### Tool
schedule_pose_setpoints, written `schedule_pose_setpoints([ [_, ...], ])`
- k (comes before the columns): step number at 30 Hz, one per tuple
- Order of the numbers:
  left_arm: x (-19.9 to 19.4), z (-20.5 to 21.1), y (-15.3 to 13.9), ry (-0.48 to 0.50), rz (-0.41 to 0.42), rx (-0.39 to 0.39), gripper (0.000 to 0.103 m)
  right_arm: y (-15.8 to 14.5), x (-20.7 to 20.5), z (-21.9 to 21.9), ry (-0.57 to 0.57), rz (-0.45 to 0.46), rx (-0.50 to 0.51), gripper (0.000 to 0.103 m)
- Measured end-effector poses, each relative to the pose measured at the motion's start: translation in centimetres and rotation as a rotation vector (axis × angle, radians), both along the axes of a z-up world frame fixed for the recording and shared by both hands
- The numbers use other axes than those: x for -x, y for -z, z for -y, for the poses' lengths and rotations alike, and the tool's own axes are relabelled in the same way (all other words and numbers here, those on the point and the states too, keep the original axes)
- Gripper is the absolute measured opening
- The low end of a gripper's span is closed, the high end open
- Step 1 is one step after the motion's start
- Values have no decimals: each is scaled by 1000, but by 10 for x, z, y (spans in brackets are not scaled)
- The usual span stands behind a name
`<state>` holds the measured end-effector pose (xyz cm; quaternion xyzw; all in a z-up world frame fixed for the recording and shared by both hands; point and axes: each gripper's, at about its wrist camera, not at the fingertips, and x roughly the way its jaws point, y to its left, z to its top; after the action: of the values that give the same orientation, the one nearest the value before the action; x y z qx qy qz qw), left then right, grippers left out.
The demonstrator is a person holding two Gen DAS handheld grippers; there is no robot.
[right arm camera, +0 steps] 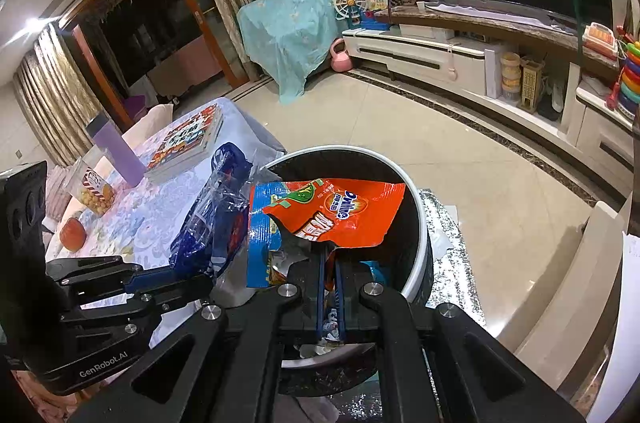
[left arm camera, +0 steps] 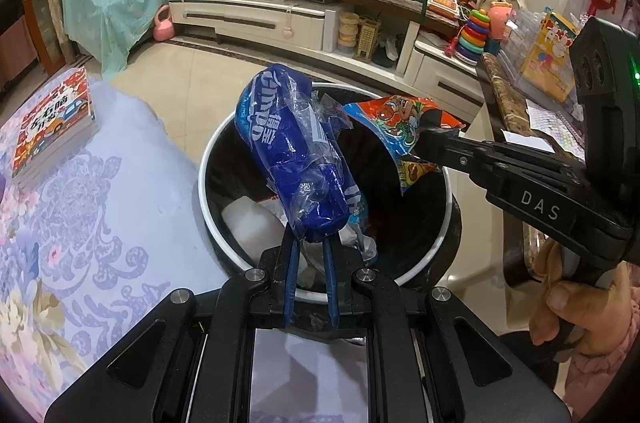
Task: Collect trash
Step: 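Open the left tool over the bin while the right tool releases the wrapper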
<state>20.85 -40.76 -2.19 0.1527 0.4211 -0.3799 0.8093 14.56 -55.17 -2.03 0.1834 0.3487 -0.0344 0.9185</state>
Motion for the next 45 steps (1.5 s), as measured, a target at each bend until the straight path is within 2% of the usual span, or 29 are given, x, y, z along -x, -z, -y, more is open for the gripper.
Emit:
schedule_pose_setpoints([
  [24, -8, 3, 2, 7, -23, -14, 12, -1, -6, 1, -6, -29, 35, 4],
  [32, -10, 3, 2, 4, -32, -16, 12, -3, -7, 1, -7, -40, 50, 9],
  [34, -11, 2, 2, -1, -42, -21, 18, -4, -7, 2, -5, -44, 49, 9],
  [38, -11, -5, -1, -25, -31, -10, 50, -4, -4, 2, 1, -45, 41, 10],
  [39, -10, -8, -3, -34, -27, -1, 55, -5, -4, 1, 3, -43, 40, 10],
  [42, -10, -14, -6, -45, -29, 12, 55, -8, 0, 2, 13, -32, 31, 16],
  [44, -9, -18, -8, -51, -24, 16, 55, -10, 3, 2, 17, -20, 20, 35],
  [45, -8, -20, -9, -53, -21, 17, 56, -11, 3, 2, 18, -16, 18, 38],
])
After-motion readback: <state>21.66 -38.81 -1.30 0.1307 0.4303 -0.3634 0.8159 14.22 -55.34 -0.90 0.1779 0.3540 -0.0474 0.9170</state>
